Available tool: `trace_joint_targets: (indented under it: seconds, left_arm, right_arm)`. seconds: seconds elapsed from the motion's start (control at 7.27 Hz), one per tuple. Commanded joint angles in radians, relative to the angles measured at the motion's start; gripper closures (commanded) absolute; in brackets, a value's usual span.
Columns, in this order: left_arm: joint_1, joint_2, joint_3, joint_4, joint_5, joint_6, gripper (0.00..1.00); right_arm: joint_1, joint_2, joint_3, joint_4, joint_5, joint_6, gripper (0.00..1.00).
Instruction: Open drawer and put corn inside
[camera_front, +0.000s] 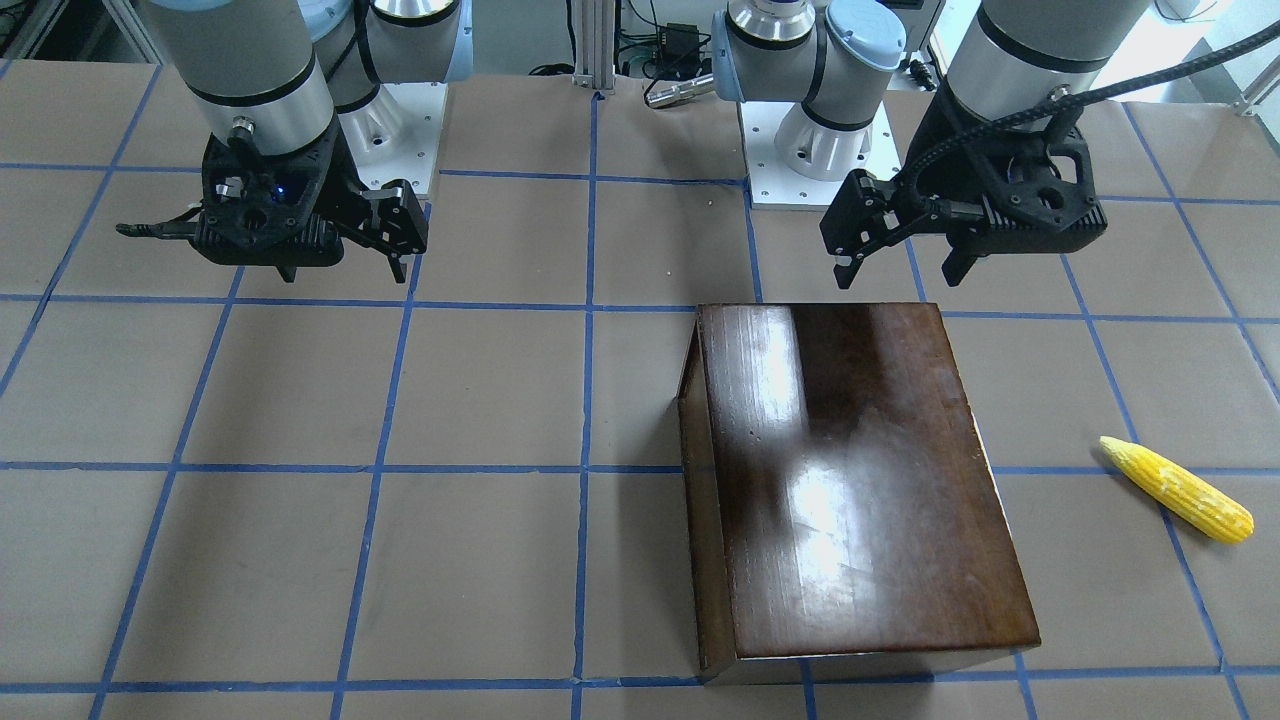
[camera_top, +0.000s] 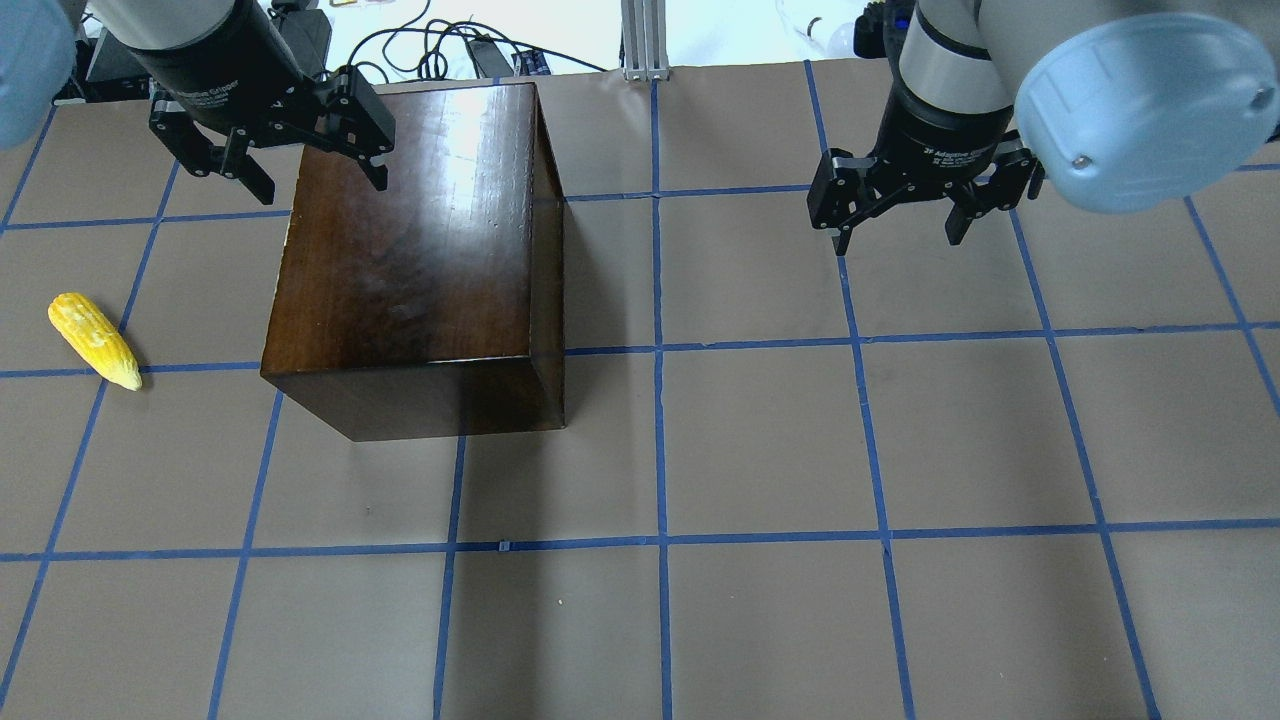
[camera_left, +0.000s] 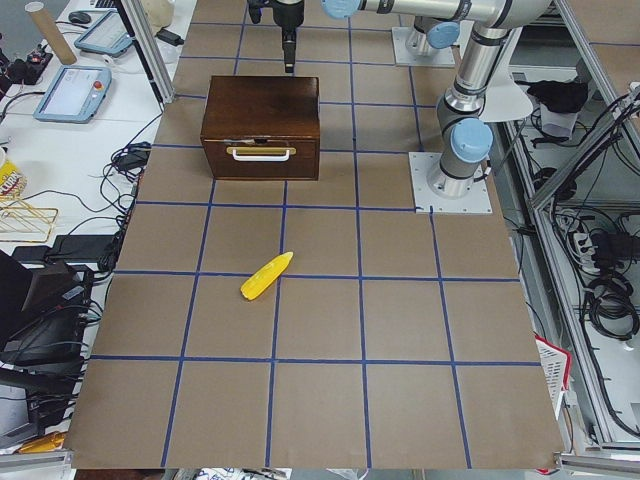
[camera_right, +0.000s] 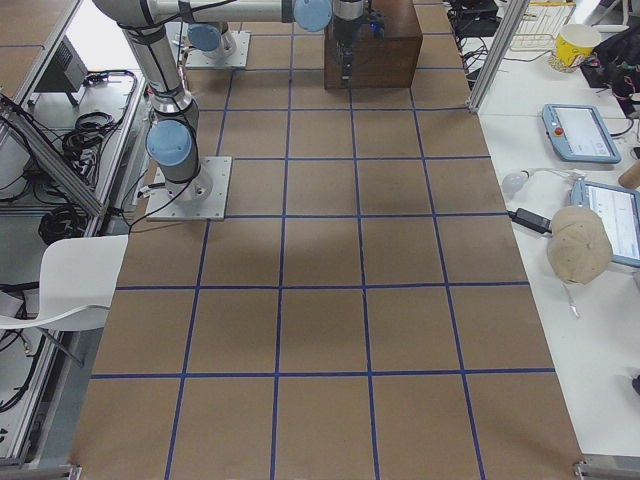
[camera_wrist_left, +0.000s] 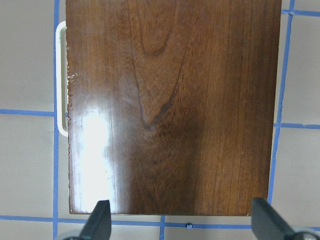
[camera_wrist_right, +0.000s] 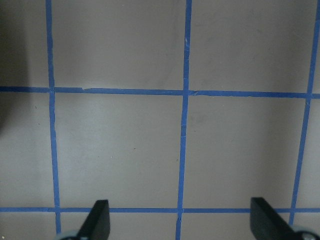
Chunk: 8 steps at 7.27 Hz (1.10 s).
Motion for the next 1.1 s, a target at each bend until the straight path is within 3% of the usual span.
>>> trace_joint_targets:
  seconds: [0.0, 0.96]
  left_arm:
    - [0.000, 0.002, -0.002, 0.002, 0.000, 0.002, 0.00]
    - [-0.003, -0.003, -0.005, 0.031, 0.000, 0.008, 0.00]
  right_arm:
    - [0.000, 0.000, 0.000, 0.000, 0.000, 0.000, 0.00]
    - [0.000, 0.000, 0.000, 0.000, 0.000, 0.000, 0.00]
